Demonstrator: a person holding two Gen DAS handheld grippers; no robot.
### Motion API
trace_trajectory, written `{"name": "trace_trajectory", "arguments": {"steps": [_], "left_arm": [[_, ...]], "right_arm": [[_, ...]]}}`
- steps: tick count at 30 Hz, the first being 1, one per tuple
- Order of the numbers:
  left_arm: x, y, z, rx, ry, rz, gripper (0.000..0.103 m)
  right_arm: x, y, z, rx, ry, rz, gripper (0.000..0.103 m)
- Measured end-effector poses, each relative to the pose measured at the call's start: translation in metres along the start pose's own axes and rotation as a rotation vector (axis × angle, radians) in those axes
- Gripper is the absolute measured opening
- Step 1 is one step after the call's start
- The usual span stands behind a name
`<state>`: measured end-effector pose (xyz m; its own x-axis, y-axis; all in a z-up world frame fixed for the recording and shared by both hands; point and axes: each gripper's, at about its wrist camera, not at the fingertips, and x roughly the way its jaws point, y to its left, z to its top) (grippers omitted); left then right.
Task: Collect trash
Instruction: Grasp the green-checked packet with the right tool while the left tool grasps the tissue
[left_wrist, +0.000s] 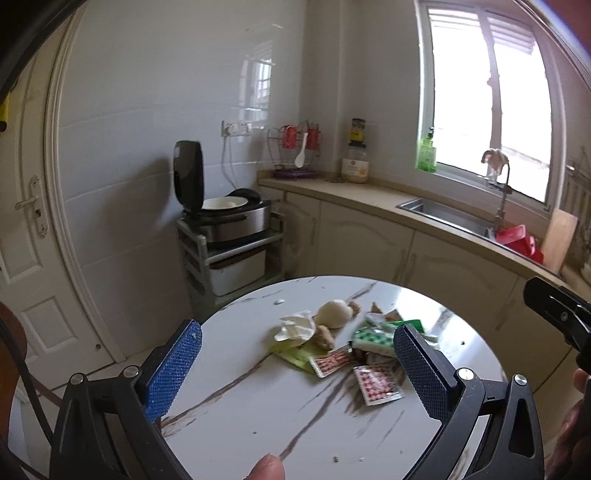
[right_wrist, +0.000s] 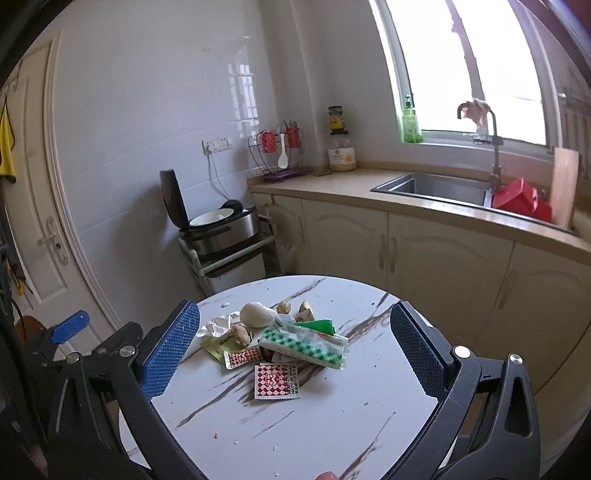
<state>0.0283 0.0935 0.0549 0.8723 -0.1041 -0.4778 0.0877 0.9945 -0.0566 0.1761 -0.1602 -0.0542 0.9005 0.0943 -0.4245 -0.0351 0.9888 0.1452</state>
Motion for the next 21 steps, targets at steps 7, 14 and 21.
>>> {"name": "trace_trajectory", "arguments": {"steps": [7,14,21], "left_arm": [[0.027,0.016,-0.001,-0.012,0.059,0.017,0.102],[0.07,0.018,0.0,-0.008,0.128,0.016,0.102],[0.123,0.017,0.006,0.013,0.201,0.017,0.102]], "right_arm": [[0.03,0.001,-0.008,-0.037,0.072,-0.016,0.103],[0.079,-0.006,-0.027,-0.067,0.202,-0.028,0.103],[0.126,-0.023,-0.043,-0.082,0.314,-0.057,0.103]]}}
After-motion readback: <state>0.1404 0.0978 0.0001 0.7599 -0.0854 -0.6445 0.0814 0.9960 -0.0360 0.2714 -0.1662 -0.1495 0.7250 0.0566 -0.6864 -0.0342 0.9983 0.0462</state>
